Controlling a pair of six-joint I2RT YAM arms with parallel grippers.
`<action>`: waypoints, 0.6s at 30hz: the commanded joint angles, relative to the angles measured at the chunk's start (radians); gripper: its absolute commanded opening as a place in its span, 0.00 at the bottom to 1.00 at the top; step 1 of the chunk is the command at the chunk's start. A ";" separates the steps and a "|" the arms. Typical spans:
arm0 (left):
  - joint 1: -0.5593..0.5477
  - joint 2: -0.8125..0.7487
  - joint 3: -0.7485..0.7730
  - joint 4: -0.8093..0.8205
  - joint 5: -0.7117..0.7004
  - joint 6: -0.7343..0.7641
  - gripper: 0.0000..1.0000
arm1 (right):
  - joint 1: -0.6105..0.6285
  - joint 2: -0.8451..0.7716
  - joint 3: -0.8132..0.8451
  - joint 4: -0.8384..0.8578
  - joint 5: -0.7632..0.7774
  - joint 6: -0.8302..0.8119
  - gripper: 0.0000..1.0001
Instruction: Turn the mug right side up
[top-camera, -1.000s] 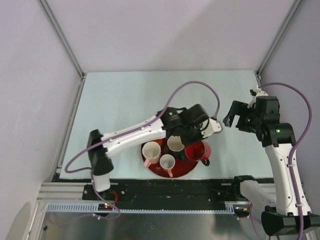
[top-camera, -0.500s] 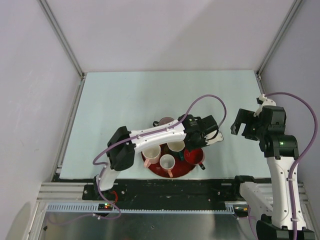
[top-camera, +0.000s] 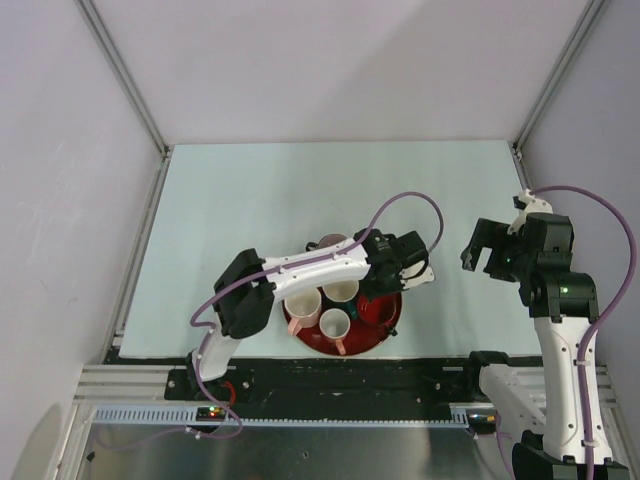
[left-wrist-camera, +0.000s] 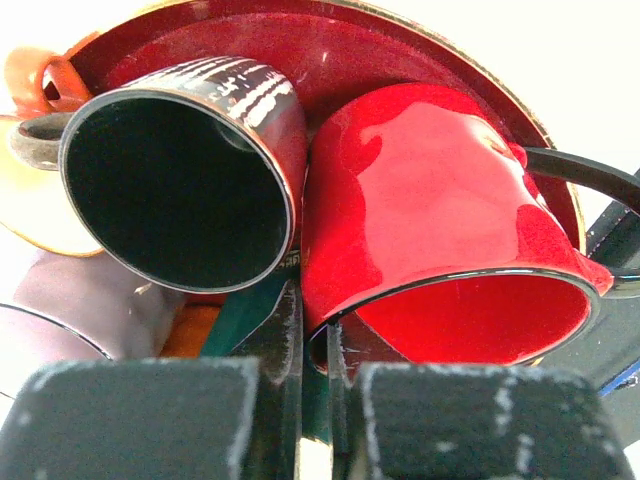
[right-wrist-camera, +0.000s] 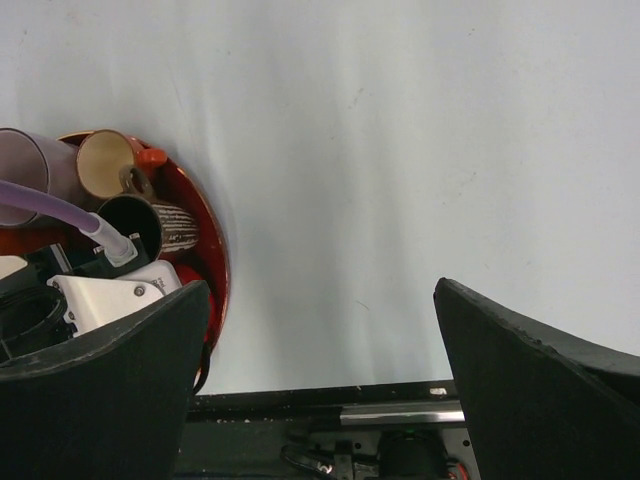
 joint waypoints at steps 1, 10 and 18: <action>0.000 -0.026 -0.004 -0.017 -0.014 0.035 0.00 | -0.004 -0.002 0.002 0.014 -0.019 -0.019 0.99; -0.001 -0.010 0.111 -0.016 0.018 0.045 0.40 | -0.004 0.009 0.001 0.013 -0.037 -0.026 0.99; -0.001 -0.103 0.186 -0.016 0.055 0.048 0.51 | -0.005 0.035 0.003 0.021 0.002 -0.020 0.99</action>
